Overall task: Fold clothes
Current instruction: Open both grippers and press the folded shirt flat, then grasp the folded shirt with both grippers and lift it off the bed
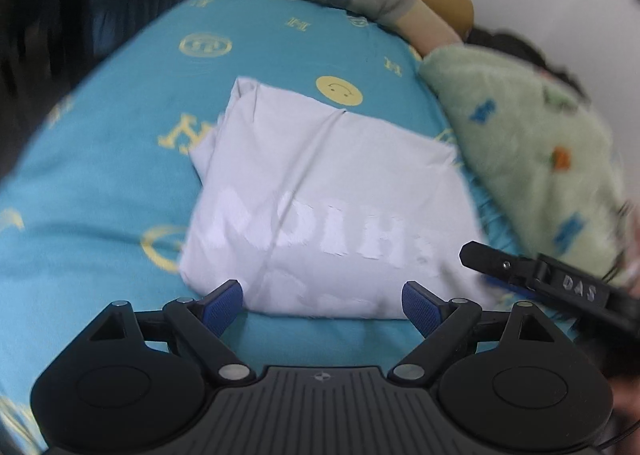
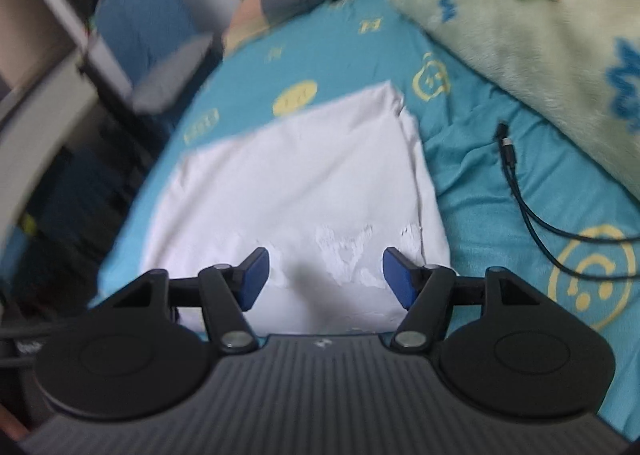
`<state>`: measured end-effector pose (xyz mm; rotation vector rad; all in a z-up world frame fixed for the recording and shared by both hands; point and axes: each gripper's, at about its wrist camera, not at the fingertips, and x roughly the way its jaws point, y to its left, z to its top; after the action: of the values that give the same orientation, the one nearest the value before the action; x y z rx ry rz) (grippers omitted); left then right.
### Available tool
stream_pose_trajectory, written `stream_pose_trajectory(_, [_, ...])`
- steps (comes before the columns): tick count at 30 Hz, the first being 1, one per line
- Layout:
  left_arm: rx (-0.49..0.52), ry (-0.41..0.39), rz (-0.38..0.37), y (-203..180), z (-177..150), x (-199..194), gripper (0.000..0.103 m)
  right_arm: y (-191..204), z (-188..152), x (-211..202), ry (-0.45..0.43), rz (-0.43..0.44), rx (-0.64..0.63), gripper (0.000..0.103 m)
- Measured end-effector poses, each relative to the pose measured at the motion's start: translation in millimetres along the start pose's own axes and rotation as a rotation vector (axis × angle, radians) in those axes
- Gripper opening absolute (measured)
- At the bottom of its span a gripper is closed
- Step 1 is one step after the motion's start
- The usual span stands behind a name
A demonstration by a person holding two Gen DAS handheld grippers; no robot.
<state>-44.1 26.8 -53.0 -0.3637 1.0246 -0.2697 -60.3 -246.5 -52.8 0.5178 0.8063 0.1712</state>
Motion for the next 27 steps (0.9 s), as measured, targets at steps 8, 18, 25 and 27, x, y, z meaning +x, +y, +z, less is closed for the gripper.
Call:
stream_pose_trajectory(8, [-0.38, 0.081, -0.177, 43, -2, 23, 0.088, -25, -18, -9, 0.077, 0.189, 0.369, 0.087])
stream_pose_trajectory(18, [-0.58, 0.017, -0.183, 77, 5, 54, 0.048, -40, -49, 42, 0.252, 0.346, 0.719, 0.087])
stream_pose_trajectory(25, [-0.511, -0.065, -0.229, 59, 16, 31, 0.025, -48, -42, 45, 0.181, 0.324, 0.795, 0.087])
stream_pose_trajectory(27, [-0.514, -0.093, -0.268, 55, 19, 22, 0.023, -57, -41, 40, 0.129, 0.296, 0.827, 0.087])
